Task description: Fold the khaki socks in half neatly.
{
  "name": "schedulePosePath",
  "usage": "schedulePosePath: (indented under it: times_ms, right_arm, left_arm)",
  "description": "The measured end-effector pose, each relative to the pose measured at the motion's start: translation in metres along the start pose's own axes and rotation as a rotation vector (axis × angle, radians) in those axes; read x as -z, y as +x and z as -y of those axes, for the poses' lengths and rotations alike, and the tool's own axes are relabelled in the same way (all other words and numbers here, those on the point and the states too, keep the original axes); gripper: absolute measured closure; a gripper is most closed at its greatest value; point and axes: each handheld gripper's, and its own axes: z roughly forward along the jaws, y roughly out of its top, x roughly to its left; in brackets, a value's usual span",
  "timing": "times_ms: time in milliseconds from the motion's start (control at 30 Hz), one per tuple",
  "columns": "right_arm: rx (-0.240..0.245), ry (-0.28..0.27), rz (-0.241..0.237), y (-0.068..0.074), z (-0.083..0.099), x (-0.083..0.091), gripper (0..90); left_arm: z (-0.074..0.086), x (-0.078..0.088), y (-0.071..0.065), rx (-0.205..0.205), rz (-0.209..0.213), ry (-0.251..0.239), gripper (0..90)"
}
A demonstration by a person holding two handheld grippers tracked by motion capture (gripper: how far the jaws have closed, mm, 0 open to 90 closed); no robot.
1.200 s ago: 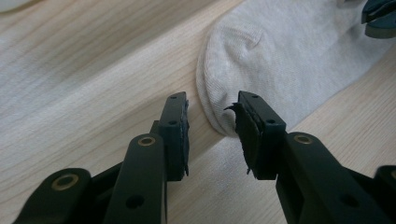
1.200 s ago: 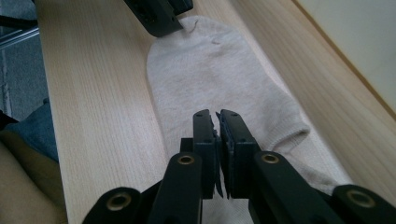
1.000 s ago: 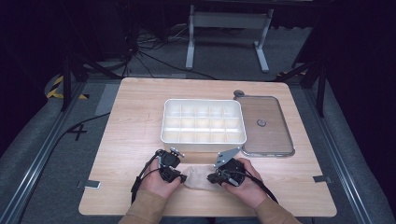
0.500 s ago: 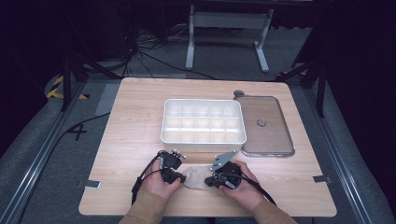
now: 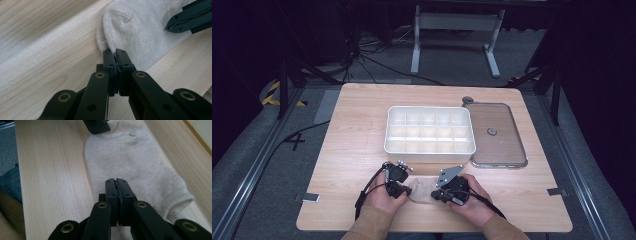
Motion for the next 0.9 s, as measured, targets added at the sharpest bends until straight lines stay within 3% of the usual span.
schedulePosePath:
  times_ms: [300, 733, 900]
  right_arm:
    - [0.013, -0.001, -0.014, 0.001, 0.001, 0.0, 89.7]
    - [0.028, 0.006, -0.05, 0.006, 0.0, 0.0, 90.0]
    - [0.031, 0.002, -0.036, 0.007, 0.001, 0.0, 90.0]
  left_arm:
    - [0.001, 0.019, -0.003, -0.002, 0.039, -0.037, 88.0]
    - [-0.004, 0.04, -0.027, -0.076, 0.049, -0.069, 88.1]
    - [-0.005, 0.042, -0.031, -0.095, 0.046, -0.073, 88.0]
